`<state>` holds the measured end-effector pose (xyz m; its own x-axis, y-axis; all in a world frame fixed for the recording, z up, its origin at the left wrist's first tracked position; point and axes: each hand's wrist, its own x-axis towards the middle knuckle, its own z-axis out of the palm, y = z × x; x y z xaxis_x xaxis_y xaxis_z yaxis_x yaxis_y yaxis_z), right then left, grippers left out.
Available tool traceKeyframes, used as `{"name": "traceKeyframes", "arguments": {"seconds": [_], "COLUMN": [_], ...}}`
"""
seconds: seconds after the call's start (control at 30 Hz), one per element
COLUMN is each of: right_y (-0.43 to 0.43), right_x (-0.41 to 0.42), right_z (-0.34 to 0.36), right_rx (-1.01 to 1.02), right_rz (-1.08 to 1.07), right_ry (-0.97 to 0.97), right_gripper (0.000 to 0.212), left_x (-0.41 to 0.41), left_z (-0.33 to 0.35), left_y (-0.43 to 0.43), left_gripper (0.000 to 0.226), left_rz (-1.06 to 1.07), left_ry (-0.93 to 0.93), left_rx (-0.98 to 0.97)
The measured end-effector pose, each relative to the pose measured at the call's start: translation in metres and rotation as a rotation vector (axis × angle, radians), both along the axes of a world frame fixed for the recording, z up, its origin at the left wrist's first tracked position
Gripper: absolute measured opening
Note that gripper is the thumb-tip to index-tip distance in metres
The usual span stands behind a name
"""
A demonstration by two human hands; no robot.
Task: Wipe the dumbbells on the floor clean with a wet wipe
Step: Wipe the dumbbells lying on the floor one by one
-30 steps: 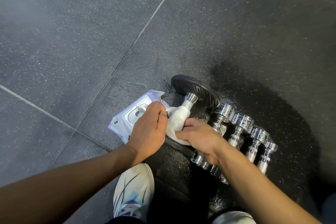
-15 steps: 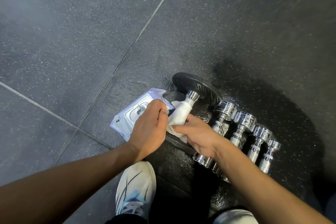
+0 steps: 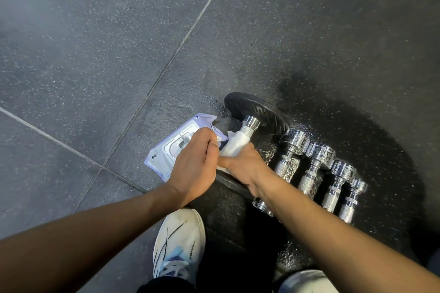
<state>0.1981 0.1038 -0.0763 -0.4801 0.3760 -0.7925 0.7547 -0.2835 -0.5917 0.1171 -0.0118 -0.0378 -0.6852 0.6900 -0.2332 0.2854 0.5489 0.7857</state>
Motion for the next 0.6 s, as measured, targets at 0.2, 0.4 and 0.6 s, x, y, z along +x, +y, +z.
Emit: {"name": "traceKeyframes", "arguments": {"seconds": [0.2, 0.4, 0.6], "right_y": [0.019, 0.022, 0.004], "right_x": [0.028, 0.020, 0.006], "right_z": [0.012, 0.004, 0.002], "right_rx": [-0.564, -0.570, -0.181], "right_rz": [-0.096, -0.061, -0.056], "right_ry": [0.297, 0.220, 0.064], "right_gripper": [0.027, 0.033, 0.039], "left_x": [0.003, 0.004, 0.001], "left_z": [-0.001, 0.002, 0.001], "left_y": [0.001, 0.004, 0.001], "left_gripper": [0.020, 0.020, 0.020], "left_rz": [-0.022, -0.018, -0.002], "left_ry": [0.025, 0.020, 0.012], "left_rx": [-0.071, -0.079, -0.042]}}
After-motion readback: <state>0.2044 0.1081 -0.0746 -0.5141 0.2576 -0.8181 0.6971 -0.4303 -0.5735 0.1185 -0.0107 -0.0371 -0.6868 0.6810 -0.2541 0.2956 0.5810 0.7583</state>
